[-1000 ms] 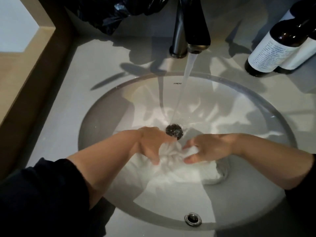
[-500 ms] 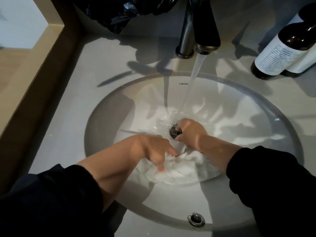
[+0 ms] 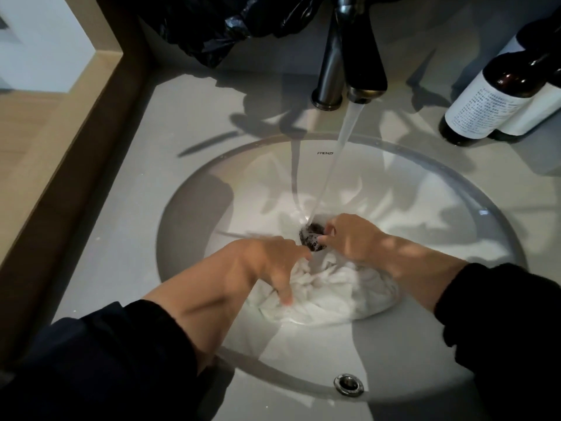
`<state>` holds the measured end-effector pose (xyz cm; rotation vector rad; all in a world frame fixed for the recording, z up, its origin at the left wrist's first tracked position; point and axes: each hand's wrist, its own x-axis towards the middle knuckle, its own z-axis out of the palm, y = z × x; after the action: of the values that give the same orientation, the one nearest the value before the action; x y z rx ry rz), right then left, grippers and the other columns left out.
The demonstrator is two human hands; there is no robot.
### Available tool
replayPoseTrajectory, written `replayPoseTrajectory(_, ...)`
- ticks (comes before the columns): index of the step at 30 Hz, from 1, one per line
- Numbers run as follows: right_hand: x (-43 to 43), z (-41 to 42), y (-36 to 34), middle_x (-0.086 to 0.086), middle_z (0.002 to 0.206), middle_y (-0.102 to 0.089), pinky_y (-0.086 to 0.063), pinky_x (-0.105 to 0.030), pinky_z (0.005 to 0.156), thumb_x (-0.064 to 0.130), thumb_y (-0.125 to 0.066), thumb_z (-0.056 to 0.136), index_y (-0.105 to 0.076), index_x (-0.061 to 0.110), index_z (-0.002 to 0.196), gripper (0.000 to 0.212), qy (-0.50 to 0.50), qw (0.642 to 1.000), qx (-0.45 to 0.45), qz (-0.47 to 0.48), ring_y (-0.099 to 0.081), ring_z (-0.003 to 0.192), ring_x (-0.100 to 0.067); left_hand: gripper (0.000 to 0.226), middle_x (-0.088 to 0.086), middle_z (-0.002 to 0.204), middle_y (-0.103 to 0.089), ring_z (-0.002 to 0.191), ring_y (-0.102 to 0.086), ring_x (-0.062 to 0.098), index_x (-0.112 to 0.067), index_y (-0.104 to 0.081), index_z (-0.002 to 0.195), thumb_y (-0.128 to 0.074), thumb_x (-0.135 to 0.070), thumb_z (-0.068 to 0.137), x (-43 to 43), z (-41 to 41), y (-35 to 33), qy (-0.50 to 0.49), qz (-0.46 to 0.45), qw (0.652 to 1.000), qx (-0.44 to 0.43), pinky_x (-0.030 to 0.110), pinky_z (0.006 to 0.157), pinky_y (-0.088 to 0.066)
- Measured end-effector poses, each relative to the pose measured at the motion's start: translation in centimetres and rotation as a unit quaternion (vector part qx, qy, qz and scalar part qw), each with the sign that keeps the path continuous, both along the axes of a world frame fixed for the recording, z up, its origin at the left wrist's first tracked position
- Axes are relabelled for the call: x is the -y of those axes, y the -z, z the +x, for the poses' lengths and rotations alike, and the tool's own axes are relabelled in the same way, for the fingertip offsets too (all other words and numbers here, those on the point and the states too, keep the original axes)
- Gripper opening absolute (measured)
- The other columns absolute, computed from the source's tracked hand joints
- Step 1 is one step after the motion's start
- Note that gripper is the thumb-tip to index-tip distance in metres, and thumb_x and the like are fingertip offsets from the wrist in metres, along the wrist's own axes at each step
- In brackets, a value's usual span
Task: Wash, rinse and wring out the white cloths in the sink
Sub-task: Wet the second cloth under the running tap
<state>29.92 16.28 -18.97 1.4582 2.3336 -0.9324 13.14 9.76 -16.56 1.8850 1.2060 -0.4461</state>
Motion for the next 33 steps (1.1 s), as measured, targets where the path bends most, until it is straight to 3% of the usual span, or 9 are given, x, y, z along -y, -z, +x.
replayPoseTrajectory(3, 0.4, 1.7, -2.5, 0.003, 0.106, -0.064, -0.048, -0.025, 0.083, 0.072, -0.061, 0.071, -0.058, 0.029, 0.115, 0.061, -0.073, 0.983, 0.104, -0.135, -0.061, 0.095, -0.017, 0.078, -0.004, 0.104, -0.044, 0.096, -0.046, 0.017, -0.023, -0.042, 0.132, -0.079, -0.046, 0.068, 0.3, 0.0, 0.3, 0.022, 0.044, 0.997, -0.06, 0.019, 0.061, -0.031)
replayPoseTrajectory(7, 3.1, 3.3, -2.7, -0.001, 0.112, -0.049, -0.049, -0.037, 0.088, 0.054, -0.082, 0.054, -0.029, 0.035, 0.139, 0.102, -0.228, 0.95, 0.201, -0.066, -0.048, 0.109, -0.023, 0.064, -0.001, 0.1, -0.048, 0.09, -0.051, 0.019, -0.016, -0.049, 0.123, -0.079, -0.039, 0.07, 0.6, 0.3, 0.3, 0.027, 0.024, 0.997, -0.065, 0.024, 0.062, -0.037)
replayPoseTrajectory(9, 3.1, 3.6, -2.9, 0.006, 0.092, -0.048, -0.049, -0.028, 0.075, 0.038, -0.081, 0.061, -0.036, 0.03, 0.137, 0.089, -0.208, 0.961, 0.171, -0.059, -0.049, 0.096, -0.017, 0.05, -0.003, 0.092, -0.055, 0.079, -0.054, 0.014, -0.012, -0.053, 0.12, -0.075, -0.029, 0.077, 0.4, 0.2, -0.2, 0.003, 0.011, 0.999, -0.052, 0.018, 0.057, -0.035)
replayPoseTrajectory(13, 0.5, 4.9, -3.9, 0.009, 0.091, -0.061, -0.05, -0.022, 0.055, 0.024, -0.076, 0.068, -0.055, 0.036, 0.11, 0.048, -0.028, 0.986, 0.054, -0.153, -0.062, 0.08, -0.015, 0.06, -0.005, 0.132, -0.051, 0.118, -0.05, 0.018, -0.026, -0.047, 0.136, -0.07, -0.027, 0.081, -0.9, -1.6, -1.9, -0.066, -0.021, 0.997, -0.043, 0.027, 0.094, -0.042)
replayPoseTrajectory(16, -0.9, 5.6, -4.6, -0.002, 0.092, -0.069, -0.054, -0.043, 0.074, 0.03, -0.078, 0.053, -0.064, 0.033, 0.097, 0.047, 0.045, 0.988, -0.055, -0.135, -0.066, 0.082, -0.021, 0.057, -0.01, 0.127, -0.055, 0.112, -0.054, 0.015, -0.038, -0.051, 0.13, -0.07, -0.025, 0.078, -2.0, -3.2, -2.3, -0.128, 0.011, 0.992, -0.015, 0.029, 0.097, -0.045)
replayPoseTrajectory(20, -1.9, 4.7, -4.4, -0.003, 0.103, -0.065, -0.051, -0.04, 0.084, 0.029, -0.076, 0.059, -0.062, 0.025, 0.107, 0.05, 0.03, 0.997, -0.064, -0.038, -0.062, 0.097, -0.023, 0.063, -0.006, 0.134, -0.05, 0.122, -0.047, 0.019, -0.039, -0.044, 0.138, -0.064, -0.023, 0.081, -2.3, -3.0, -1.2, -0.143, 0.132, 0.98, -0.039, 0.029, 0.101, -0.041)
replayPoseTrajectory(24, 0.0, 3.7, -2.0, -0.009, 0.155, -0.015, -0.03, -0.045, 0.111, 0.053, -0.049, 0.09, -0.011, 0.025, 0.152, 0.078, -0.009, 0.993, 0.099, 0.055, -0.019, 0.142, -0.026, 0.081, 0.002, 0.158, -0.01, 0.145, -0.009, 0.026, -0.031, -0.01, 0.152, -0.053, -0.05, 0.086, -1.5, 0.0, 1.2, -0.051, 0.28, 0.945, -0.16, 0.049, 0.116, -0.012)
replayPoseTrajectory(27, 1.7, 2.4, -0.6, -0.005, 0.161, 0.012, -0.023, -0.057, 0.11, 0.084, 0.008, 0.07, 0.015, 0.029, 0.151, 0.098, -0.072, 0.96, 0.254, 0.093, 0.0, 0.148, -0.027, 0.098, 0.003, 0.161, 0.006, 0.147, 0.003, 0.027, -0.019, 0.007, 0.153, -0.04, -0.071, 0.086, -0.6, 0.5, 3.2, -0.007, 0.247, 0.946, -0.209, 0.058, 0.116, -0.004)
replayPoseTrajectory(33, 2.0, 0.9, 1.8, -0.014, 0.154, -0.001, -0.033, -0.056, 0.097, 0.066, -0.02, 0.093, 0.017, 0.013, 0.15, 0.086, -0.181, 0.893, 0.345, 0.226, -0.013, 0.138, -0.037, 0.097, 0.01, 0.16, 0.0, 0.146, -0.007, 0.031, -0.01, 0.01, 0.152, -0.022, -0.075, 0.088, -0.8, 0.2, 5.5, 0.054, 0.305, 0.919, -0.243, 0.06, 0.113, -0.012)
